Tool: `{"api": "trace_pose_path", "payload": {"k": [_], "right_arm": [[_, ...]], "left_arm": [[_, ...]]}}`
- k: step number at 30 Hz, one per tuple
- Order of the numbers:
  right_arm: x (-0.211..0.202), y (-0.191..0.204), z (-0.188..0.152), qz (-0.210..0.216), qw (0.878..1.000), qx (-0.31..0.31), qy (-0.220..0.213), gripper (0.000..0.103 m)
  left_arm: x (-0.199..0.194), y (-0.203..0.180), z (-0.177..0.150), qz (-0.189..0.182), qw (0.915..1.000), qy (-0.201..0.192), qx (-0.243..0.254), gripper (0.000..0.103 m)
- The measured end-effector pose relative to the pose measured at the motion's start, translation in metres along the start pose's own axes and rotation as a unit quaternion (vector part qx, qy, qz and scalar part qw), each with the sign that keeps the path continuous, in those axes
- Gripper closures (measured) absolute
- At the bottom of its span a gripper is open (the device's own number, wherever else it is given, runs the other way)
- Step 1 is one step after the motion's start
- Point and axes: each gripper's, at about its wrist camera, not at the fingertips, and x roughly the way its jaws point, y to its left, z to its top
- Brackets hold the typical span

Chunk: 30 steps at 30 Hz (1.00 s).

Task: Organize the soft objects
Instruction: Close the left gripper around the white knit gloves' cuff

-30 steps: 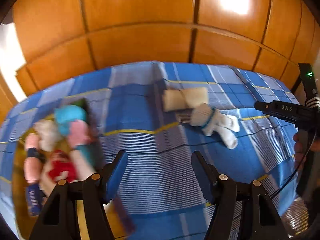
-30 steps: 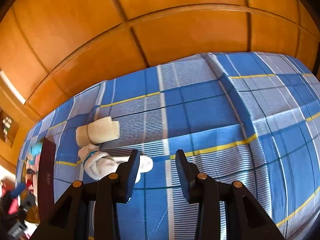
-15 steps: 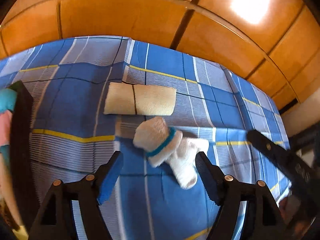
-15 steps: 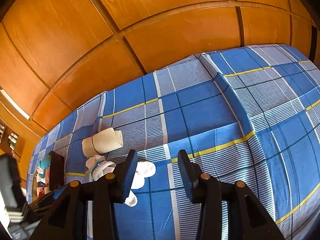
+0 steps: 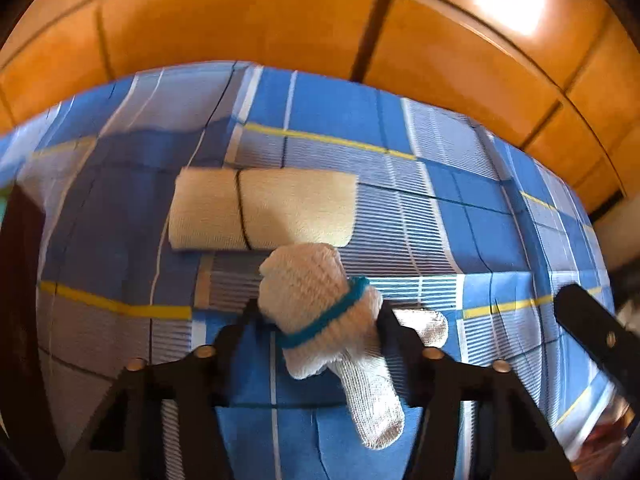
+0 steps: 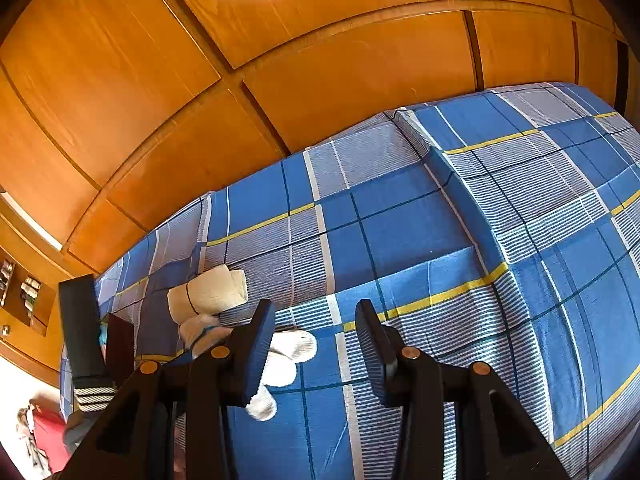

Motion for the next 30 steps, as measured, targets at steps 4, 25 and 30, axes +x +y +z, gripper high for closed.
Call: {"api": "trace_pose_path", "payload": {"k": [4,25,30], "right_arm": [[0.003,0.003,-0.002,-0.002,1.0,-0.012,0.005,0.061],[0.018,0.009,-0.012,-0.04,0.998,-0.041,0.035,0.061],[0.02,0.008,-0.012,-0.042,0.998,-0.042,0.038,0.061]], "left_arm": [[-0.014,0.005,-0.008,-0.019,0.9993,-0.008,0.03,0.058],[-0.058,0.044,-0.096,0.021,0.9913,-0.048,0.121,0.056],[-0.052,0.041,-0.094,0.025,0.9916,-0.047,0.117,0.056]]}}
